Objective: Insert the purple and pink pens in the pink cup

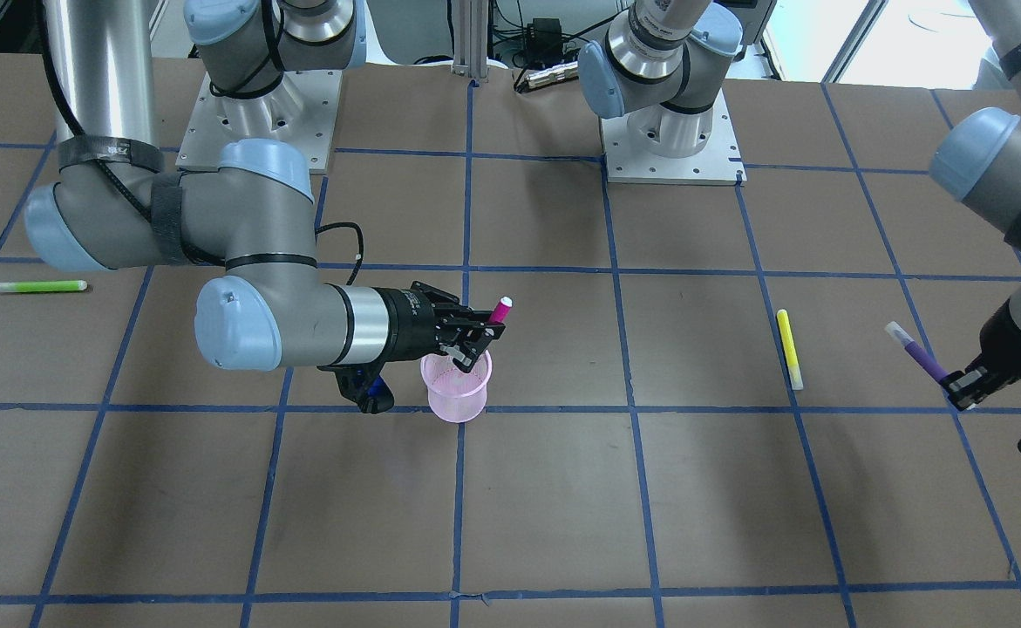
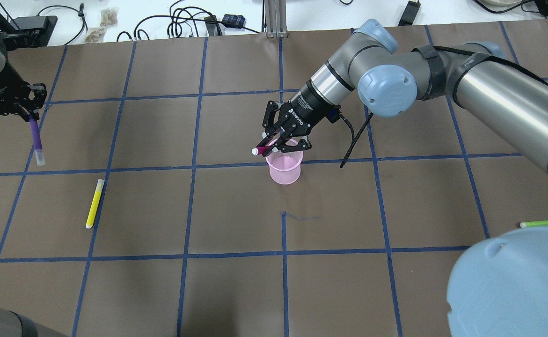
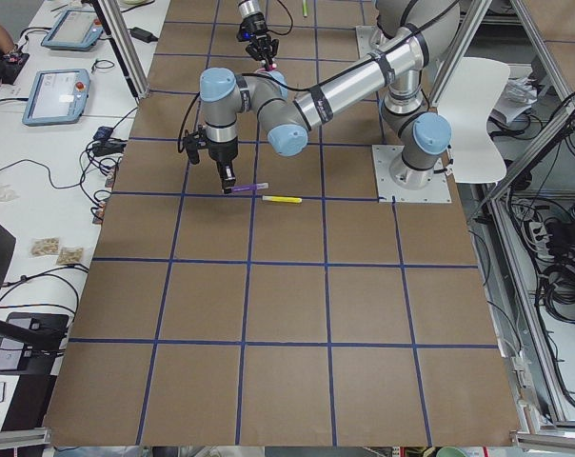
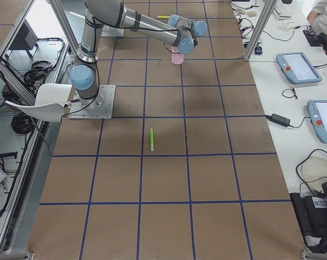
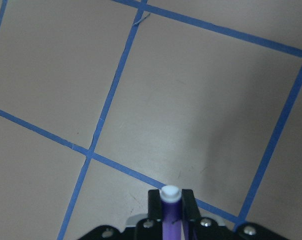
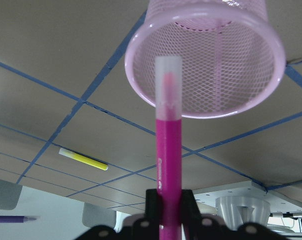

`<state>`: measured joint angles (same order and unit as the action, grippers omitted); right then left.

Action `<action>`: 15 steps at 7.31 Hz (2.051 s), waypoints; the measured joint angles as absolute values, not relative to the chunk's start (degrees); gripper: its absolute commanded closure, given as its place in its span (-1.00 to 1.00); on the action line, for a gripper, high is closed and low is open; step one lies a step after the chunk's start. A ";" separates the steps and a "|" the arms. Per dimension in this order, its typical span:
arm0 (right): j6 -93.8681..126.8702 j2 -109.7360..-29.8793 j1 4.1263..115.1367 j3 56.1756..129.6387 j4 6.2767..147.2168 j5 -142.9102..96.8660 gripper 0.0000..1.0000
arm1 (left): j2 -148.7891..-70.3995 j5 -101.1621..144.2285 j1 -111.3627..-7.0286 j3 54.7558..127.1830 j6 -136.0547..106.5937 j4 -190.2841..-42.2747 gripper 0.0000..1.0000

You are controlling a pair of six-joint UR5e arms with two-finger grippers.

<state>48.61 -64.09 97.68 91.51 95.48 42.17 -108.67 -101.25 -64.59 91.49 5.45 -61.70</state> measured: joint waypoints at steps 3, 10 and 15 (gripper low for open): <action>47.38 -64.03 97.55 92.25 95.73 42.64 0.05 | -108.67 -101.11 -64.60 91.44 5.77 -61.53 1.00; 35.17 -69.37 93.36 89.12 94.60 60.36 -0.94 | -108.31 -100.53 -65.80 91.32 5.56 -59.03 1.00; 2.70 -80.07 86.63 86.32 92.38 88.56 -1.00 | -108.23 -101.13 -82.33 91.60 -2.49 -45.64 1.00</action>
